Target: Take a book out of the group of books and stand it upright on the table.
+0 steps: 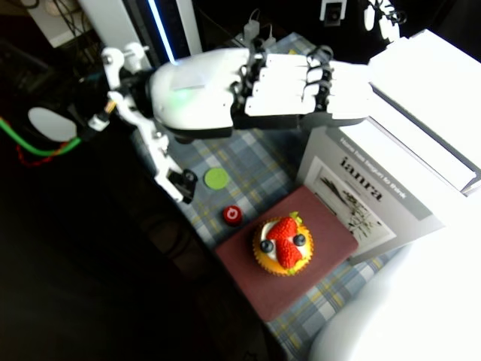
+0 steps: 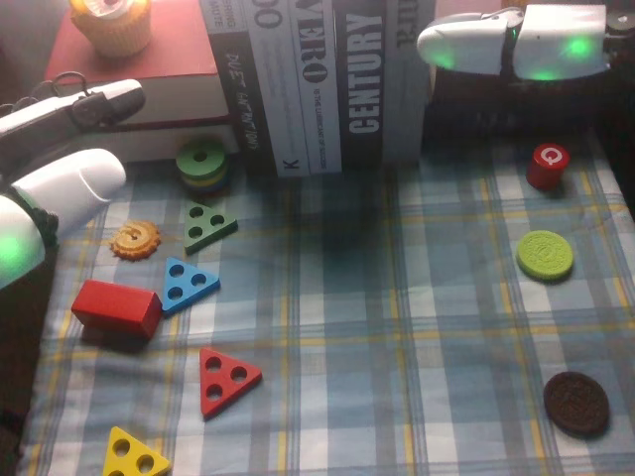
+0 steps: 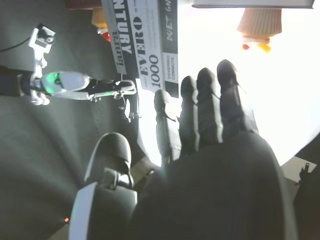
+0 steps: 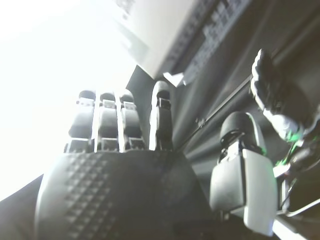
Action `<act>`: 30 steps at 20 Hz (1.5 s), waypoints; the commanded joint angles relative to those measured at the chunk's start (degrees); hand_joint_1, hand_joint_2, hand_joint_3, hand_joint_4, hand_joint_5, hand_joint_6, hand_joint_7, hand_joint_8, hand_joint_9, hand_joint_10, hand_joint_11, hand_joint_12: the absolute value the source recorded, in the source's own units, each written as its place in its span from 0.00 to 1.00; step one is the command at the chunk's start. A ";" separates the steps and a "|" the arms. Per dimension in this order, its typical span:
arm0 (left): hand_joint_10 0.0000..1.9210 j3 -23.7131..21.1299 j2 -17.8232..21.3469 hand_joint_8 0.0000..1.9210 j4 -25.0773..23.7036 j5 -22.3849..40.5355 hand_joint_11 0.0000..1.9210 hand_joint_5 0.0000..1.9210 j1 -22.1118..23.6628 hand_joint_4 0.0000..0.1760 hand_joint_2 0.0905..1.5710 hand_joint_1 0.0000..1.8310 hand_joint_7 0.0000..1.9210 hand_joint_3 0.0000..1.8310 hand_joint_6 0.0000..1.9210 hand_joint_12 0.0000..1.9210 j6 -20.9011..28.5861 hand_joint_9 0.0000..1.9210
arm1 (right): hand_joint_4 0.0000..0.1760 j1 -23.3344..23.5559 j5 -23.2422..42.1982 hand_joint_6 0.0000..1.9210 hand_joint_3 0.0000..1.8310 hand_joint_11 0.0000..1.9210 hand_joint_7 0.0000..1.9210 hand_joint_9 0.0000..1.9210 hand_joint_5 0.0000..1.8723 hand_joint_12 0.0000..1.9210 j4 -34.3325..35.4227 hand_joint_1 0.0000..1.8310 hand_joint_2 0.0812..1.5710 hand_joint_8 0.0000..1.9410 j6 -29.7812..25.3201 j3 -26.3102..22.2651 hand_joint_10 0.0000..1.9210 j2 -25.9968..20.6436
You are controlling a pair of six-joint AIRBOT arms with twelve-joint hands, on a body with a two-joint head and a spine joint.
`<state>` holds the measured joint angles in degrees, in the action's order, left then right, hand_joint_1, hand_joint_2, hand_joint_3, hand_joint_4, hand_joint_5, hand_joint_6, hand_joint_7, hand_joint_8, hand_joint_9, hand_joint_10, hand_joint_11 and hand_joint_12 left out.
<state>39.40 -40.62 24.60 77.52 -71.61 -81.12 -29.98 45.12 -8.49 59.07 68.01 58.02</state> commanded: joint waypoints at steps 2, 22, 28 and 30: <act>0.00 0.27 -0.50 0.00 -0.97 6.59 0.03 0.23 0.18 0.88 0.84 0.04 0.14 0.00 0.00 0.14 0.66 0.10 | 1.00 1.83 4.48 0.00 0.00 0.00 0.00 0.00 0.14 0.00 -0.31 0.00 0.67 0.00 0.46 0.44 0.00 0.47; 0.00 0.25 -0.41 0.00 -0.66 7.43 0.00 0.24 -1.99 0.59 0.87 0.06 0.17 0.00 0.00 0.19 4.39 0.11 | 1.00 -0.22 -2.07 0.01 0.00 0.00 0.00 0.00 0.15 0.00 -7.27 0.00 0.67 0.00 0.66 -6.07 0.00 -2.51; 0.00 0.05 -0.47 0.00 -0.05 8.16 0.00 0.22 -3.25 0.71 0.88 0.07 0.18 0.00 0.00 0.20 5.81 0.13 | 1.00 -5.24 1.96 0.00 0.01 0.00 0.00 0.00 0.14 0.00 -7.20 0.00 0.71 0.00 0.67 -9.68 0.00 -5.14; 0.00 0.05 -0.48 0.00 0.27 8.58 0.00 0.21 -3.61 0.71 0.88 0.07 0.18 0.00 0.00 0.23 6.12 0.14 | 1.00 -7.17 3.08 0.00 0.00 0.00 0.00 0.00 0.17 0.00 -7.01 0.00 0.74 0.00 0.67 -10.97 0.00 -5.69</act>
<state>39.38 -41.28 25.67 78.78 -75.46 -75.57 -37.69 45.36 -16.32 59.33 56.75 52.27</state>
